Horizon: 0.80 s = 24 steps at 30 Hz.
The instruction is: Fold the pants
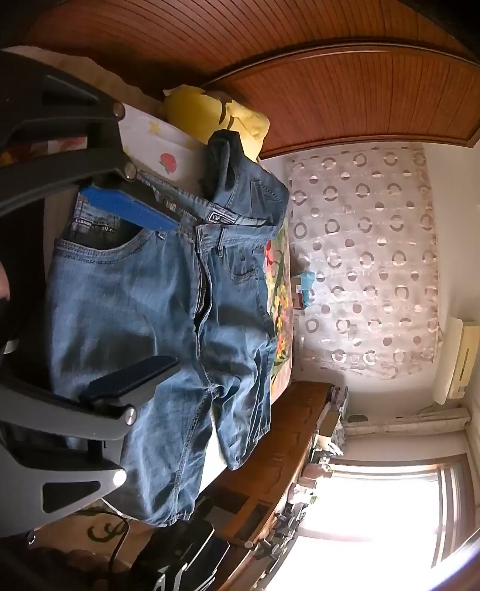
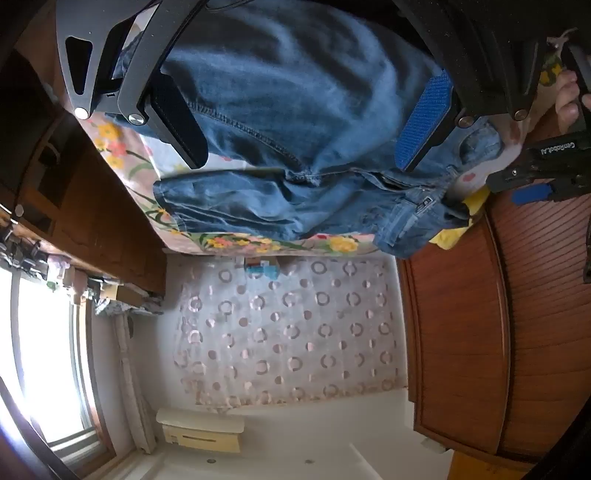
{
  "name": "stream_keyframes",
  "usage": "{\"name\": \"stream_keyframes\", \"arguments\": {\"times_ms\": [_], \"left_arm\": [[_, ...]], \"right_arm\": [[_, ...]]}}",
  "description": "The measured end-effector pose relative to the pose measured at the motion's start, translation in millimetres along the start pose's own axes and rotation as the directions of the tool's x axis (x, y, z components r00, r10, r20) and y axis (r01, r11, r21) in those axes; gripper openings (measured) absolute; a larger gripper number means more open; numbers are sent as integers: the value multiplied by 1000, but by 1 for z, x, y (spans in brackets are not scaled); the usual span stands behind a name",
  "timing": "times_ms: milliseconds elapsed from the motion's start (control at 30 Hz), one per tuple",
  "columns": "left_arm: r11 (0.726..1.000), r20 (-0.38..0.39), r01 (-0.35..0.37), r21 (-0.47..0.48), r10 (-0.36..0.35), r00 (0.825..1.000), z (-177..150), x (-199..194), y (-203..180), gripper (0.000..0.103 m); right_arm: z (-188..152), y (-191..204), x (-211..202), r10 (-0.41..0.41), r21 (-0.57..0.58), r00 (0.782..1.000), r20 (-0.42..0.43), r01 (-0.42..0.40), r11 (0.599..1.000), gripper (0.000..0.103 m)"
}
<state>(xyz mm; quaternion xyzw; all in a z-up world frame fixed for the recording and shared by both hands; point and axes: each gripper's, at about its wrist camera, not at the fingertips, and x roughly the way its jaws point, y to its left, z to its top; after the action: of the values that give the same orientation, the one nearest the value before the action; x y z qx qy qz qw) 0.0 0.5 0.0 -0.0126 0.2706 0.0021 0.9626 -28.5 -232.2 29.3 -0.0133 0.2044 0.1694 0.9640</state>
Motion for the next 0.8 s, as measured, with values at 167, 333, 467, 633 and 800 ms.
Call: {"name": "stream_keyframes", "arguments": {"times_ms": [167,333,467,633,800], "left_arm": [[1000,5,0,6,0,1000,0,0,0,70],[1000,8,1,4,-1,1000,0,0,0,70],[1000,11,-9,11,9,1000,-1,0,-1,70],[1000,8,-3,7,3,1000,-5,0,-2,70],[1000,8,-3,7,3,1000,-6,1,-4,70]], "right_arm": [[-2,2,-2,-2,-18,1000,-5,2,1000,103],[-2,0,-1,0,-7,1000,-16,0,1000,103],[-2,-1,-1,2,-2,1000,-16,-2,1000,103],[-2,-2,-1,5,1,1000,-15,-5,1000,103],[-1,-5,-1,2,3,1000,-16,-2,1000,103]]}}
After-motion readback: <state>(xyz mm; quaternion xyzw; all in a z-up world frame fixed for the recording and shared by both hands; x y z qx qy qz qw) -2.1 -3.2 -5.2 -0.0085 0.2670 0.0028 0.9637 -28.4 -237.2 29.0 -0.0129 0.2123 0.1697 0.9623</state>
